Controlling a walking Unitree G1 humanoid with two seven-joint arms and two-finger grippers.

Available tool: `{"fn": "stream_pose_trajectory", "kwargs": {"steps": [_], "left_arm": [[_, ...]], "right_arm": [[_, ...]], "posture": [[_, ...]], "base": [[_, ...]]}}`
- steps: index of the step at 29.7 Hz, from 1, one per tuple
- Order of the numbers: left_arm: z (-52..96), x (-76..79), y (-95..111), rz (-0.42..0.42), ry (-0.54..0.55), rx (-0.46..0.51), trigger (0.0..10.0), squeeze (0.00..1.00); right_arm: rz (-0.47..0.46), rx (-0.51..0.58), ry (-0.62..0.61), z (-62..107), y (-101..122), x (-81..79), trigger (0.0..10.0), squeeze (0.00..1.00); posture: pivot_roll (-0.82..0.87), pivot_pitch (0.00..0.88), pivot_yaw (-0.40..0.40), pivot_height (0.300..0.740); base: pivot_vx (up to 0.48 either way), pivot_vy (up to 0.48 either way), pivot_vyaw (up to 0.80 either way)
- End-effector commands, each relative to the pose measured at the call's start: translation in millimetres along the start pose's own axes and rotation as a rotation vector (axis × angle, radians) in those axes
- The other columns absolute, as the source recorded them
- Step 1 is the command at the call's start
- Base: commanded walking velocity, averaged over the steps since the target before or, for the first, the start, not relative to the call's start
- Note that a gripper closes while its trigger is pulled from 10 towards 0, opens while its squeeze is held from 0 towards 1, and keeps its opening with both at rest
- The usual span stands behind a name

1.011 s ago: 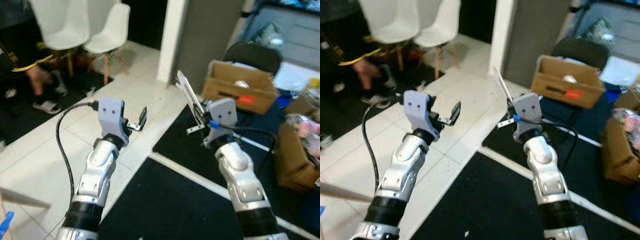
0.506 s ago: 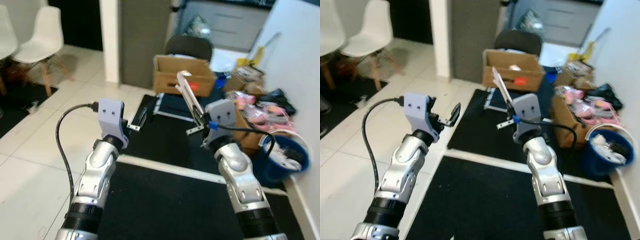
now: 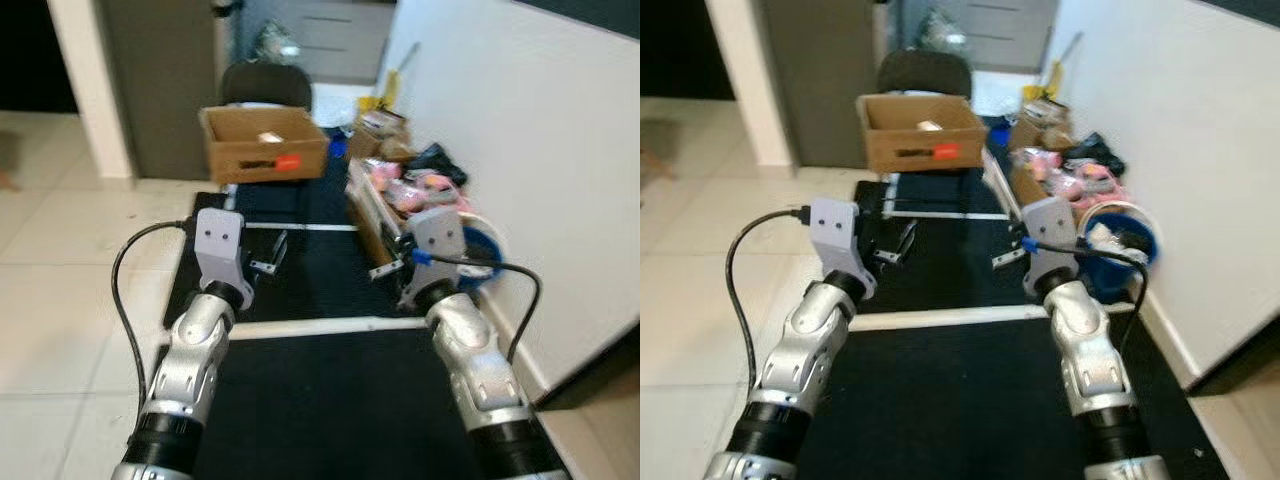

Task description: Picking trash to rubbish bin

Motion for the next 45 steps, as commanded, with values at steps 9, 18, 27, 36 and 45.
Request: {"fn": "stream_pose_trajectory", "kwargs": {"steps": [9, 18, 27, 36, 45], "left_arm": [[25.2, -18.5, -62.6, 0.043, 0.108, -0.249, 10.0, 0.0], [38.0, -21.8, -89.9, 0.059, 0.115, -0.337, 10.0, 0.0], [33.5, -23.8, -87.0, 0.067, 0.135, -0.325, 10.0, 0.0], [33.4, -24.6, -86.9, 0.057, 0.139, -0.323, 10.0, 0.0], [30.8, -26.0, -83.6, 0.037, 0.137, -0.315, 10.0, 0.0]], "right_arm": [[-0.009, -0.329, 0.087, 37.2, -80.7, -14.9, 10.0, 0.0], [0.034, -0.419, 0.164, 47.6, -102.3, -25.0, 10.0, 0.0], [0.011, -0.402, 0.144, 39.9, -98.5, -24.9, 10.0, 0.0], [-0.006, -0.406, 0.142, 39.9, -100.0, -27.2, 10.0, 0.0], [-0.034, -0.414, 0.128, 40.3, -102.6, -28.1, 10.0, 0.0]], "posture": [[-0.08, 0.059, -0.047, 0.74], [-0.09, 0.065, -0.041, 0.74], [-0.08, 0.071, -0.046, 0.74], [-0.08, 0.076, -0.049, 0.74], [-0.08, 0.076, -0.042, 0.74]], "base": [[0.0, 0.0, 0.0], [0.124, 0.0, 0.0], [0.385, 0.0, 0.0], [0.407, 0.0, 0.0], [0.405, 0.0, 0.0]]}}
Point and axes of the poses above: a point about 5 cm out from each wrist's last joint towards the gripper, its own z axis pointing back from the gripper into the wrist, its own y axis along the axis of the wrist's last joint, x = y × z, the point moved 1 cm from there along -z, pointing out of the wrist towards the gripper, and after that the axes turned 6 degrees about z, right-handed, at the moved point
